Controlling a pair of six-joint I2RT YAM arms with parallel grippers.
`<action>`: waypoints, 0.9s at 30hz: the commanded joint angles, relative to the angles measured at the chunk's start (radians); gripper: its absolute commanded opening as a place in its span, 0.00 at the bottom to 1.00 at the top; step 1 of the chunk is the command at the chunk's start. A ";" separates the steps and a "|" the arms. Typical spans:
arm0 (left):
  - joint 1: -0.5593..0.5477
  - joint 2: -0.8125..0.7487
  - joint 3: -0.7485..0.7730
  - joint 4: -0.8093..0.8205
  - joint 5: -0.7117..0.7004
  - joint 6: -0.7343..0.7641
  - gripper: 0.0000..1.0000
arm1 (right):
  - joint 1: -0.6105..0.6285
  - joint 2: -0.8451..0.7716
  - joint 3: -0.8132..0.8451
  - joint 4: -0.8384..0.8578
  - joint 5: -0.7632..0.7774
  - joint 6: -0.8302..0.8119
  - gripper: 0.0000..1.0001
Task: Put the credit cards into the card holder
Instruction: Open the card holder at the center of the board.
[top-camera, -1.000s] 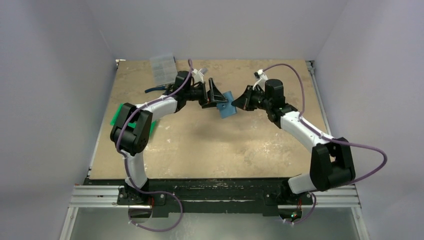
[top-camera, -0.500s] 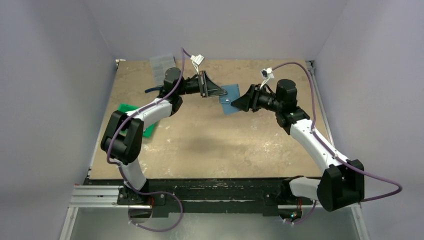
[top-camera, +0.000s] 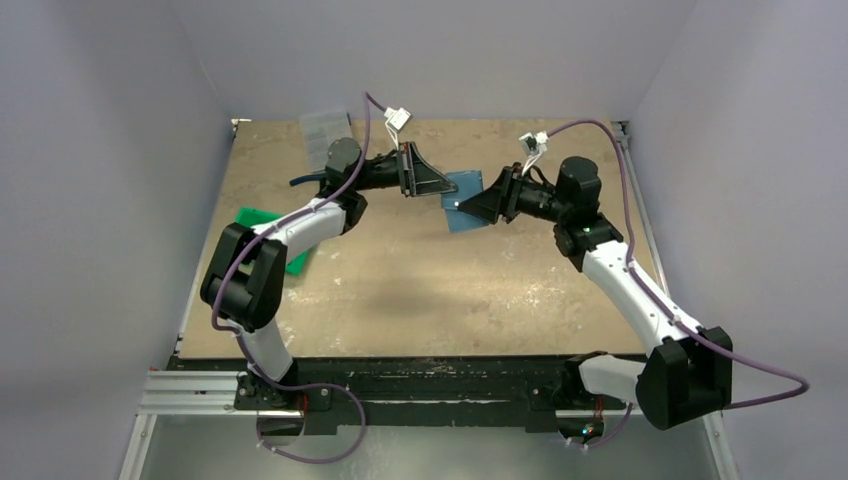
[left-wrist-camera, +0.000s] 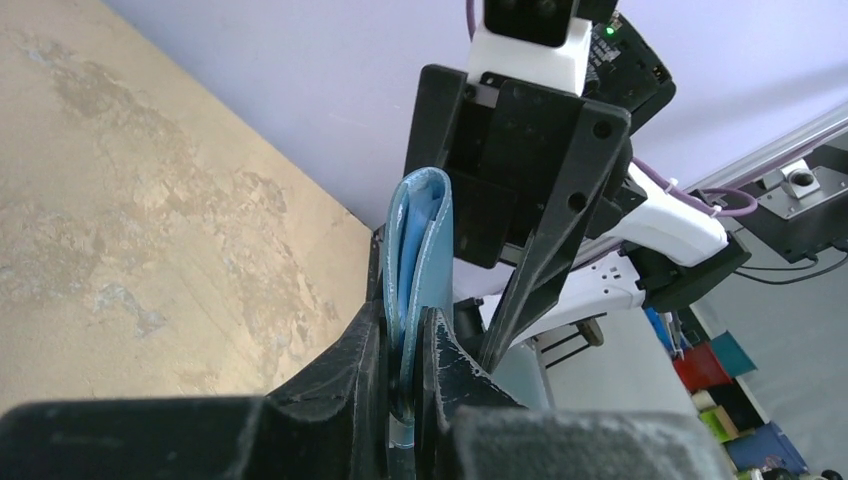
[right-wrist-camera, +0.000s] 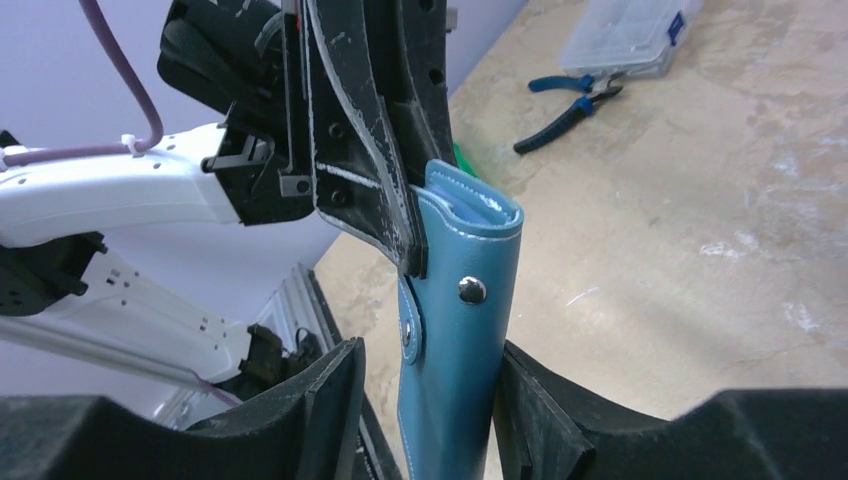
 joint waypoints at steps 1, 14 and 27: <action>-0.007 -0.058 0.028 -0.012 0.027 0.062 0.00 | -0.035 -0.065 0.025 -0.004 0.066 -0.020 0.53; -0.047 -0.088 0.064 -0.229 -0.001 0.242 0.00 | -0.049 -0.040 -0.072 0.178 -0.052 0.087 0.37; -0.053 -0.111 0.201 -0.832 -0.331 0.573 0.62 | -0.045 -0.079 -0.030 -0.026 0.239 -0.005 0.00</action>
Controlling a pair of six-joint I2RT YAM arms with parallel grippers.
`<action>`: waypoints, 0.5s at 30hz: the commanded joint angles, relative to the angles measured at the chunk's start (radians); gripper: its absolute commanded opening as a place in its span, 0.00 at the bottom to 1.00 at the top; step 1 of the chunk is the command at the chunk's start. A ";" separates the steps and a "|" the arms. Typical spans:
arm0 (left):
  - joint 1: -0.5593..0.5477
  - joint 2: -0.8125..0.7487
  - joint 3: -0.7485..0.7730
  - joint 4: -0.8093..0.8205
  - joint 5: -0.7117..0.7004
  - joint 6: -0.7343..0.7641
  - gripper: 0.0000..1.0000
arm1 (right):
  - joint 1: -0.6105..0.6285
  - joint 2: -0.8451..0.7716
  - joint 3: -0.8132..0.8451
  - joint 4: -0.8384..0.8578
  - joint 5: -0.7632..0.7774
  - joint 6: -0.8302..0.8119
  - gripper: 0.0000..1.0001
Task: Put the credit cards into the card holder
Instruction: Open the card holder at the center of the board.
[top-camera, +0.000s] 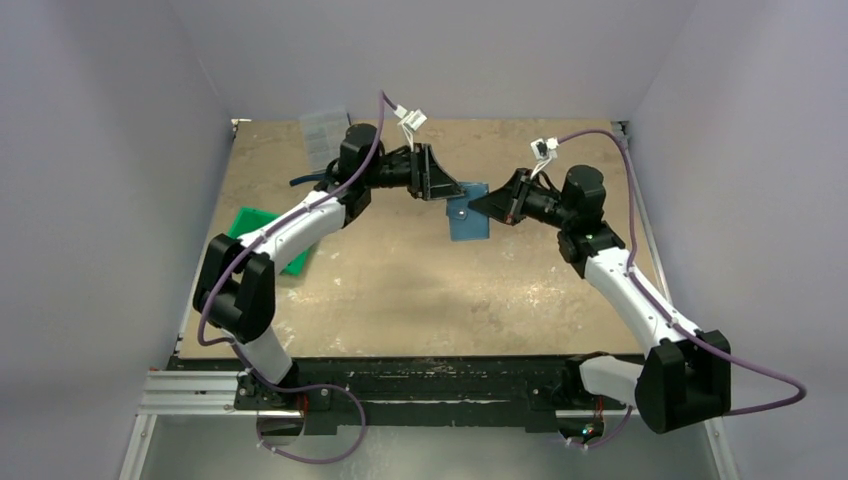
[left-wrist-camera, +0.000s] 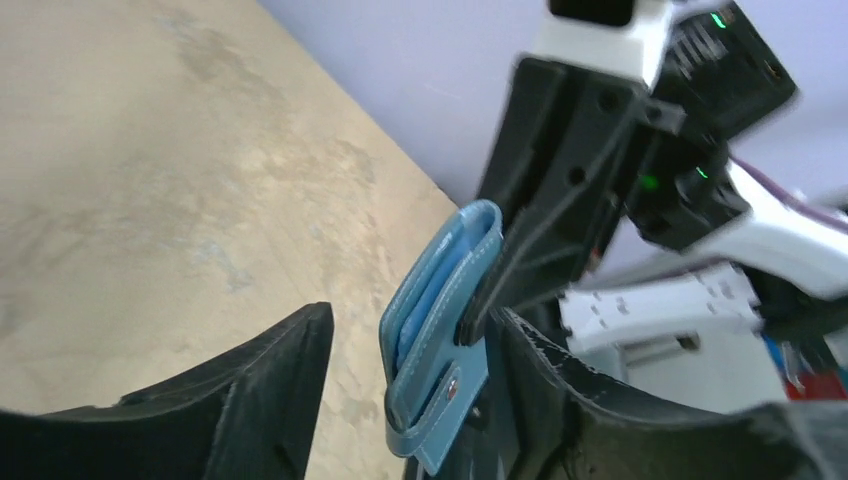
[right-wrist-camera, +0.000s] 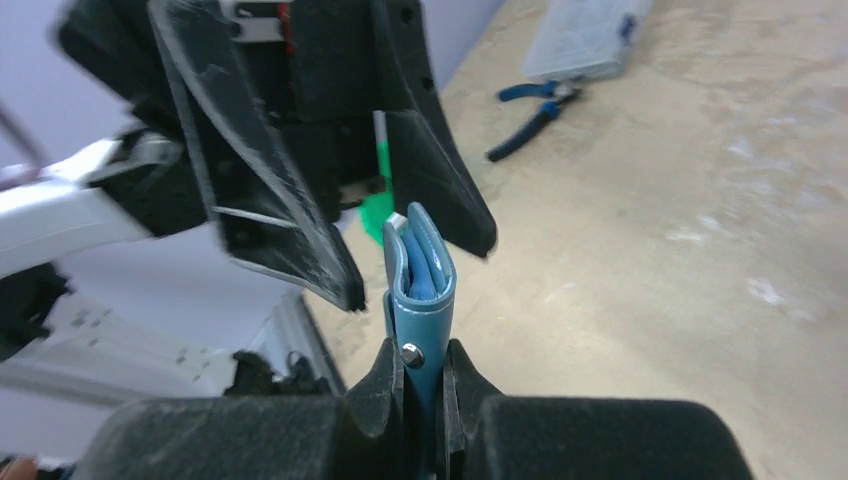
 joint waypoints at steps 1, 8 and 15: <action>-0.004 -0.042 0.150 -0.456 -0.321 0.254 0.66 | 0.008 -0.065 0.077 -0.198 0.357 -0.097 0.00; -0.018 -0.114 0.149 -0.532 -0.569 0.307 0.67 | 0.023 -0.016 0.141 -0.337 0.686 0.023 0.00; -0.100 -0.109 0.157 -0.547 -0.635 0.350 0.43 | 0.095 0.003 0.144 -0.301 0.760 0.078 0.00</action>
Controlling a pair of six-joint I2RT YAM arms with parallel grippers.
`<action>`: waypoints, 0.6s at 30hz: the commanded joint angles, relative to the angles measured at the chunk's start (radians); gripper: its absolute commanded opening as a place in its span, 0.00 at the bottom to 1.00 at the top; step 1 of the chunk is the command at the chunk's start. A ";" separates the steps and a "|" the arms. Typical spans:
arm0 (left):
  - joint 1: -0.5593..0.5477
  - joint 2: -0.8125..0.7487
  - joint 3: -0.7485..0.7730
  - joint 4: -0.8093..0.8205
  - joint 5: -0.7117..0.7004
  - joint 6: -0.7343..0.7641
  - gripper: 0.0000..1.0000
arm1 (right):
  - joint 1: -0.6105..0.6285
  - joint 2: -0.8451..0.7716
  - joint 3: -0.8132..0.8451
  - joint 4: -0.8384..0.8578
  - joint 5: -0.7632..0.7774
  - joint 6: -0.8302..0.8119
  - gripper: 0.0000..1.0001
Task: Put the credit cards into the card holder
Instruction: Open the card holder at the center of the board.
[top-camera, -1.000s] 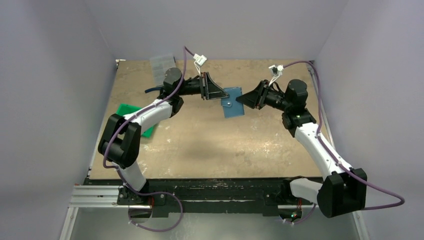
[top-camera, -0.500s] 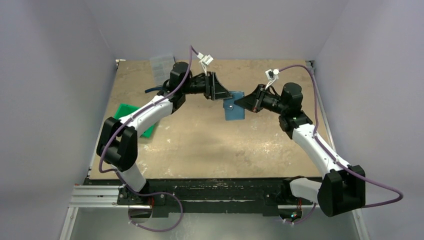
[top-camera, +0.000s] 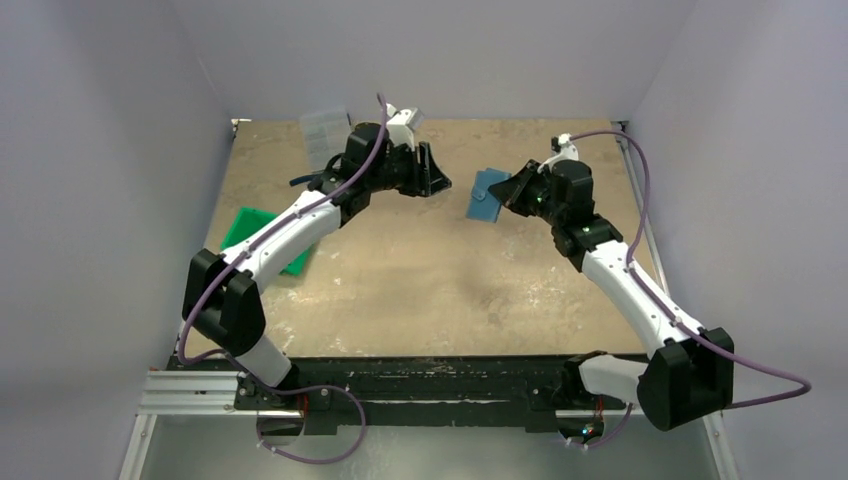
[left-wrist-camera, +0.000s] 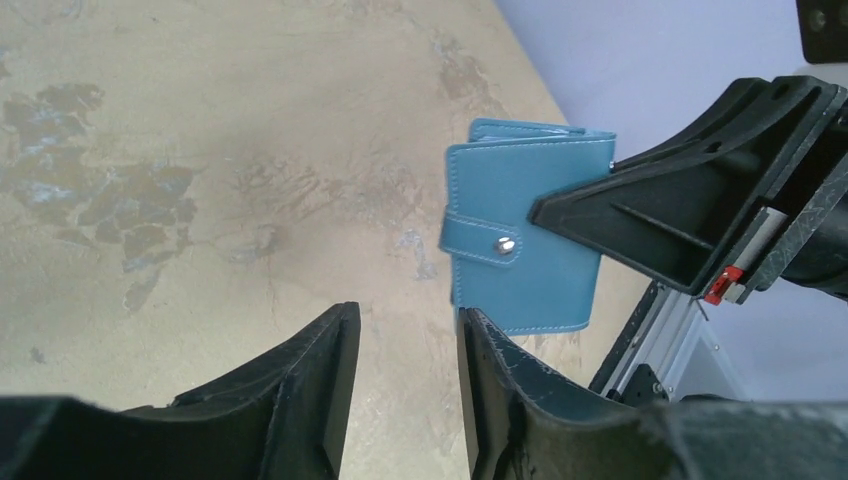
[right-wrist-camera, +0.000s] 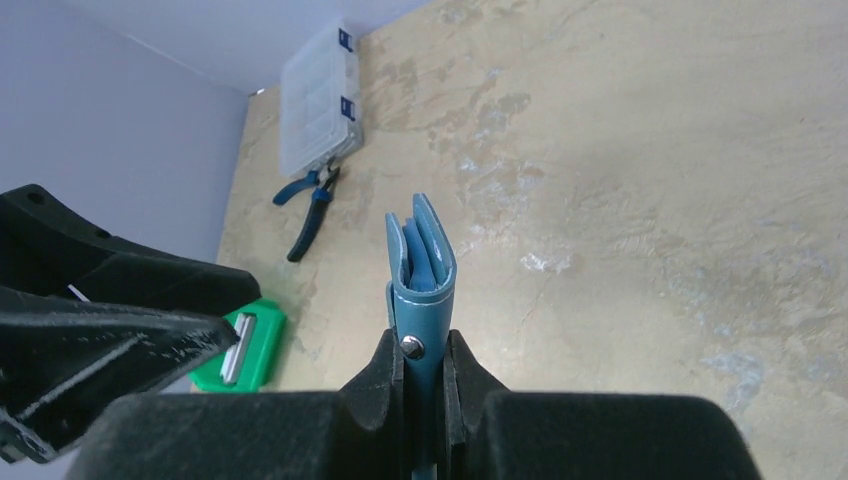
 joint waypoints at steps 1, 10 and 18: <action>-0.073 -0.026 0.033 -0.024 -0.079 0.075 0.43 | 0.046 0.005 0.050 0.018 0.095 0.052 0.00; -0.177 -0.022 0.051 -0.096 -0.244 0.171 0.49 | 0.109 0.035 0.055 0.047 0.071 0.072 0.00; -0.202 -0.001 0.068 -0.129 -0.280 0.191 0.51 | 0.165 0.057 0.059 0.059 0.071 0.090 0.00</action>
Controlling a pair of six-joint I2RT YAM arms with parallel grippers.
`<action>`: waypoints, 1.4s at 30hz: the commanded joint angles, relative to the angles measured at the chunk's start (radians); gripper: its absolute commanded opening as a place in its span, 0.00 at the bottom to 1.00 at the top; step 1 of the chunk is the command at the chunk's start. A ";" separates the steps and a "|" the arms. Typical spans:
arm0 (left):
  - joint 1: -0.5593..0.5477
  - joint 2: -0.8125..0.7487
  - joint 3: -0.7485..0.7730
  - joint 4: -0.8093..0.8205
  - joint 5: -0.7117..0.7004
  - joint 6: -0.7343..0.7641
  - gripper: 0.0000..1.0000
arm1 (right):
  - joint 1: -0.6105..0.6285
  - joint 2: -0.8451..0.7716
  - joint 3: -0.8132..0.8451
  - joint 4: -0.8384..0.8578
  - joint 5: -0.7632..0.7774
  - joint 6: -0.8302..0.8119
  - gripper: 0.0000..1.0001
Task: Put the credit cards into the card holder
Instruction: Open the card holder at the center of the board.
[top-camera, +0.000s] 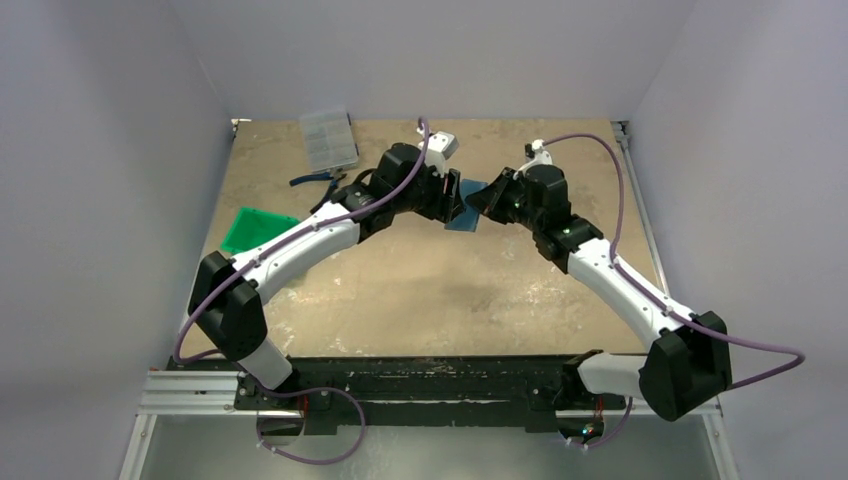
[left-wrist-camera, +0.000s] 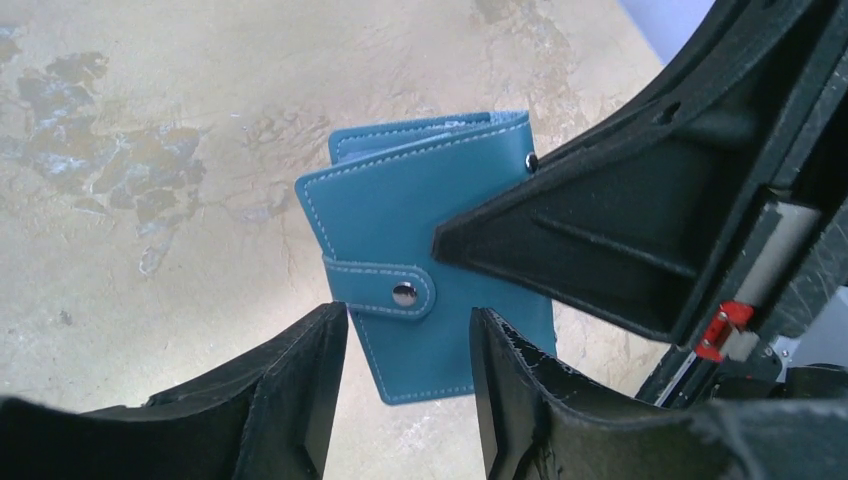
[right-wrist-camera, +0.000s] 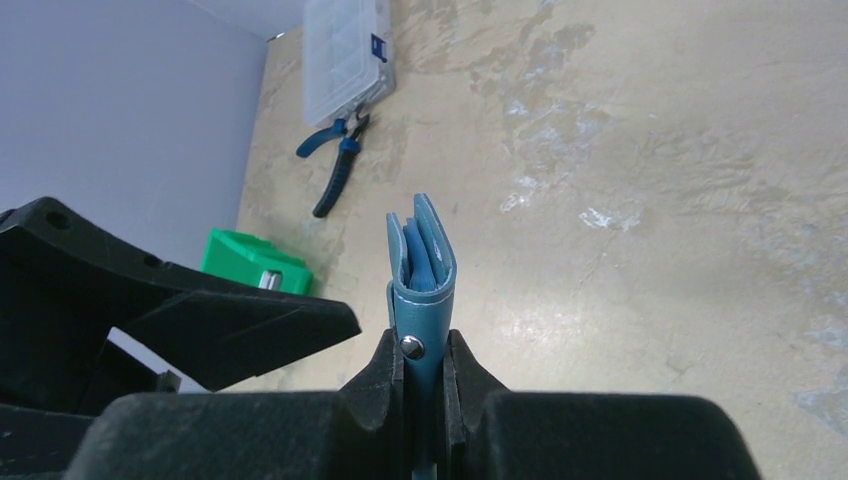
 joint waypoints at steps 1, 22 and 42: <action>-0.010 0.006 0.057 -0.014 -0.044 0.036 0.50 | 0.026 0.000 0.052 0.055 0.010 0.026 0.00; -0.010 0.072 0.110 -0.109 -0.088 0.064 0.28 | 0.024 -0.072 -0.026 0.251 -0.221 0.226 0.00; 0.157 -0.019 -0.030 0.231 0.440 -0.096 0.00 | -0.313 -0.003 -0.181 0.520 -0.827 0.183 0.00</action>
